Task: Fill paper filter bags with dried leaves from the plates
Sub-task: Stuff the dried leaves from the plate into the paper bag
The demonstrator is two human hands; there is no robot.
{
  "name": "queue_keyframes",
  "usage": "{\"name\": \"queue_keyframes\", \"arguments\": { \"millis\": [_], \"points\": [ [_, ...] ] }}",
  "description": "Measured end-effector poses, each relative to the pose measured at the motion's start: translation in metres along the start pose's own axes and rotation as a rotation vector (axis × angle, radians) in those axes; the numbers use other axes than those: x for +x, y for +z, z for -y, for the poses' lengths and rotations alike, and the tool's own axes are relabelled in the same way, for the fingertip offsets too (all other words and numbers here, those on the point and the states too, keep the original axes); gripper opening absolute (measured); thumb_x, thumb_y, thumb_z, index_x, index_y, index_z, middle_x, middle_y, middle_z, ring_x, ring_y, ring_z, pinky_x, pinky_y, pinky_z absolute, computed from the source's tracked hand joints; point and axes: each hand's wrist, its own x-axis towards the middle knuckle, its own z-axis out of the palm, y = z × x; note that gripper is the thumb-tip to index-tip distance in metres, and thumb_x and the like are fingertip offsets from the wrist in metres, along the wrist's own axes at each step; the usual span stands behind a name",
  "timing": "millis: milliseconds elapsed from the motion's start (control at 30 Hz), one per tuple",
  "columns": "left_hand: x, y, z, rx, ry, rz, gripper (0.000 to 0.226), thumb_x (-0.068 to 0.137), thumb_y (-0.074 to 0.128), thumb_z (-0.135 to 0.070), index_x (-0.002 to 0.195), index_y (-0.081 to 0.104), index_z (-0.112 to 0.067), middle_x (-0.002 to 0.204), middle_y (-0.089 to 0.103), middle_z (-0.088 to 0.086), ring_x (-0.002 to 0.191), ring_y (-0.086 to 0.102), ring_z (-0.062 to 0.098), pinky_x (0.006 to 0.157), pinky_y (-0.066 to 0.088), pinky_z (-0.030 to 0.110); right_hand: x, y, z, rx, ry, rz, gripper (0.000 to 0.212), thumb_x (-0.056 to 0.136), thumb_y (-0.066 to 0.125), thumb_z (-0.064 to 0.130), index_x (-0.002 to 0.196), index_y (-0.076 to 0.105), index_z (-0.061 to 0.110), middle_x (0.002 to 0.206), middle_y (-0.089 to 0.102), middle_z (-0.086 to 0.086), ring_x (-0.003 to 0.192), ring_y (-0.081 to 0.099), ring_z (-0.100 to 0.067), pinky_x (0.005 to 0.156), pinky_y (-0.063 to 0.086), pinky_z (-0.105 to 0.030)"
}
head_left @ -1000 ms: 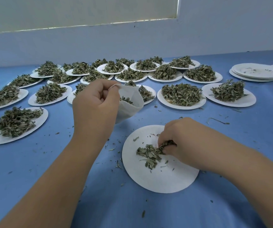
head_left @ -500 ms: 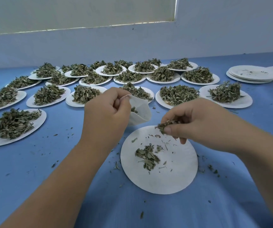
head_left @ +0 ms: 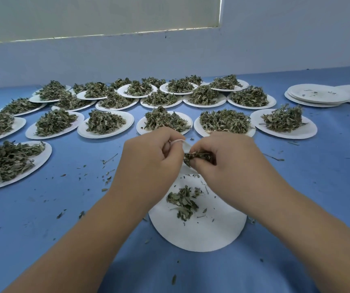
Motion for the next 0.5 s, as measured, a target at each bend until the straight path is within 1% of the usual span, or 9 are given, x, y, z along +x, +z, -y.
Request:
{"name": "queue_keyframes", "arguments": {
  "millis": [67, 100, 167, 200, 267, 300, 367, 467, 500],
  "points": [
    [-0.0015, 0.0012, -0.0023, -0.011, 0.005, 0.007, 0.019, 0.089, 0.060, -0.009, 0.080, 0.069, -0.024, 0.056, 0.047, 0.006, 0.052, 0.046, 0.016, 0.048, 0.036, 0.016, 0.0006, 0.0024, 0.0001, -0.066, 0.007, -0.016, 0.014, 0.091, 0.058, 0.021, 0.087, 0.071, 0.022, 0.073, 0.057, 0.008, 0.069, 0.053, -0.006, 0.058, 0.044, -0.019],
    [-0.0019, 0.0019, -0.0030, -0.016, 0.007, 0.009, 0.019, 0.089, 0.060, -0.010, 0.080, 0.069, -0.024, 0.055, 0.047, 0.007, 0.053, 0.047, 0.018, 0.047, 0.037, 0.020, 0.0009, 0.0024, -0.0004, -0.084, 0.012, -0.026, 0.015, 0.091, 0.057, 0.021, 0.087, 0.071, 0.022, 0.075, 0.057, 0.007, 0.070, 0.054, -0.007, 0.060, 0.047, -0.024],
    [-0.0021, 0.0028, -0.0035, -0.021, 0.007, 0.017, 0.020, 0.089, 0.060, -0.009, 0.080, 0.069, -0.025, 0.054, 0.047, 0.006, 0.052, 0.048, 0.020, 0.047, 0.040, 0.027, 0.0012, 0.0019, -0.0016, -0.107, 0.020, -0.046, 0.015, 0.091, 0.057, 0.023, 0.087, 0.071, 0.021, 0.078, 0.059, 0.006, 0.073, 0.054, -0.009, 0.063, 0.048, -0.028],
    [-0.0021, 0.0031, -0.0034, -0.021, 0.006, 0.022, 0.021, 0.089, 0.060, -0.009, 0.080, 0.069, -0.025, 0.054, 0.048, 0.005, 0.050, 0.048, 0.019, 0.046, 0.040, 0.027, 0.0010, 0.0018, -0.0020, -0.112, 0.022, -0.053, 0.014, 0.091, 0.057, 0.024, 0.088, 0.071, 0.021, 0.080, 0.060, 0.006, 0.075, 0.055, -0.010, 0.064, 0.049, -0.029],
    [-0.0020, 0.0034, -0.0037, -0.021, 0.000, 0.029, 0.021, 0.088, 0.060, -0.009, 0.080, 0.069, -0.026, 0.054, 0.048, 0.004, 0.047, 0.044, 0.013, 0.044, 0.035, 0.019, 0.0008, 0.0026, -0.0008, -0.086, 0.028, -0.061, 0.011, 0.089, 0.061, 0.027, 0.094, 0.070, 0.023, 0.085, 0.062, 0.007, 0.078, 0.056, -0.009, 0.069, 0.050, -0.031],
    [-0.0020, 0.0035, -0.0041, -0.024, -0.006, 0.029, 0.021, 0.088, 0.060, -0.009, 0.080, 0.070, -0.026, 0.054, 0.048, 0.004, 0.047, 0.043, 0.009, 0.045, 0.034, 0.016, 0.0000, 0.0032, 0.0004, -0.059, 0.034, -0.064, 0.012, 0.088, 0.064, 0.030, 0.098, 0.068, 0.025, 0.088, 0.063, 0.008, 0.079, 0.057, -0.008, 0.070, 0.050, -0.031],
    [-0.0023, 0.0035, -0.0048, -0.035, -0.025, 0.025, 0.021, 0.088, 0.060, -0.010, 0.081, 0.070, -0.027, 0.055, 0.049, 0.004, 0.047, 0.042, 0.007, 0.046, 0.034, 0.014, -0.0018, 0.0045, 0.0018, -0.008, 0.047, -0.068, 0.021, 0.084, 0.070, 0.033, 0.102, 0.063, 0.028, 0.092, 0.063, 0.010, 0.081, 0.057, -0.007, 0.071, 0.051, -0.029],
    [-0.0019, 0.0024, -0.0051, -0.048, -0.056, 0.023, 0.021, 0.088, 0.060, -0.011, 0.080, 0.070, -0.028, 0.054, 0.049, 0.006, 0.047, 0.042, 0.007, 0.046, 0.035, 0.013, -0.0029, 0.0029, 0.0022, 0.070, 0.040, -0.050, 0.024, 0.079, 0.074, 0.030, 0.097, 0.058, 0.032, 0.087, 0.062, 0.014, 0.075, 0.058, -0.002, 0.065, 0.047, -0.019],
    [-0.0015, 0.0017, -0.0052, -0.052, -0.063, 0.020, 0.021, 0.088, 0.060, -0.012, 0.080, 0.071, -0.027, 0.054, 0.049, 0.006, 0.047, 0.042, 0.007, 0.046, 0.035, 0.012, -0.0030, 0.0016, 0.0019, 0.109, 0.039, -0.047, 0.024, 0.077, 0.075, 0.029, 0.093, 0.058, 0.033, 0.084, 0.063, 0.014, 0.072, 0.058, -0.001, 0.067, 0.046, -0.017]
  ]
}}
